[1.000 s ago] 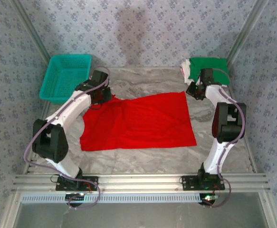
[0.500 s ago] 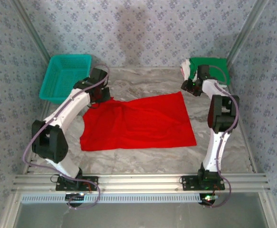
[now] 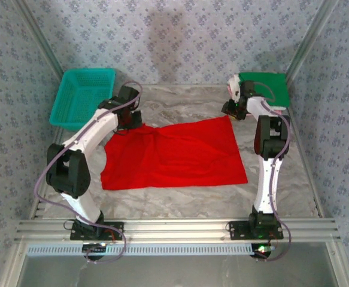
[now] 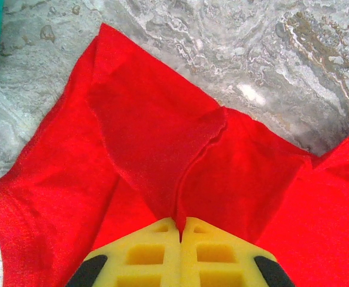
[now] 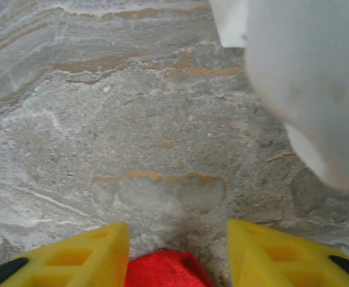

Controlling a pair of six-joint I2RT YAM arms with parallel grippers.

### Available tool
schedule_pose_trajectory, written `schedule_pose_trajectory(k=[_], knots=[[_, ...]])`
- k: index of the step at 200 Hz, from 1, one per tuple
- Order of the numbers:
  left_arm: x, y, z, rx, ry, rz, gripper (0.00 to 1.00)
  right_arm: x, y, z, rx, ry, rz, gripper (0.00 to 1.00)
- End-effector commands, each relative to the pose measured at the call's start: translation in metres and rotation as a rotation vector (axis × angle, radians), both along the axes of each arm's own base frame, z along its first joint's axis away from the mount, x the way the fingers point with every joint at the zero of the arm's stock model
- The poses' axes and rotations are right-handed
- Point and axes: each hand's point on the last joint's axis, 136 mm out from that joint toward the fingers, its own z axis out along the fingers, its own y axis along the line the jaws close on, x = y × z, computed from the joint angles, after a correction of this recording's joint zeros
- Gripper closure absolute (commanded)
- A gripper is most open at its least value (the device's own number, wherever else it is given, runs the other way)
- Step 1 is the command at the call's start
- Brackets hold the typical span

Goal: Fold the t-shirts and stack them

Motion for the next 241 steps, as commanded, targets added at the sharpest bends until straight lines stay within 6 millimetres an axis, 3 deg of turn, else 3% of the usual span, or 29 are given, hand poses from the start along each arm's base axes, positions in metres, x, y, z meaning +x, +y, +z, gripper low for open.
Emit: schedule_pose_trajectory(k=[1, 25, 41, 80, 130, 181, 211, 241], knots=[[0.004, -0.006, 0.004, -0.011, -0.007, -0.025, 1.0, -0.004, 0.015, -0.012, 0.012, 0.046, 0.026, 0.61], [0.004, -0.006, 0.003, -0.009, -0.011, -0.027, 1.0, -0.003, 0.014, -0.011, 0.011, 0.047, 0.013, 0.79], [0.005, -0.005, 0.003, -0.006, -0.016, -0.026, 1.0, -0.001, 0.014, -0.01, 0.003, 0.042, 0.008, 0.82], [0.01, -0.003, 0.005, 0.002, -0.033, -0.024, 1.0, 0.003, 0.014, 0.003, -0.01, 0.029, 0.003, 1.0], [0.027, 0.005, 0.024, 0.0, -0.09, -0.01, 1.0, 0.003, 0.009, 0.039, -0.004, -0.038, -0.007, 1.0], [0.042, 0.006, 0.043, 0.043, -0.119, -0.027, 1.0, -0.007, -0.014, 0.078, 0.039, -0.147, -0.093, 1.0], [0.041, 0.013, 0.062, 0.08, -0.144, -0.024, 1.0, -0.018, -0.021, 0.098, 0.069, -0.198, -0.108, 1.0], [0.036, 0.019, 0.074, 0.134, -0.11, -0.049, 1.0, -0.028, -0.021, 0.105, 0.087, -0.201, -0.1, 1.0]])
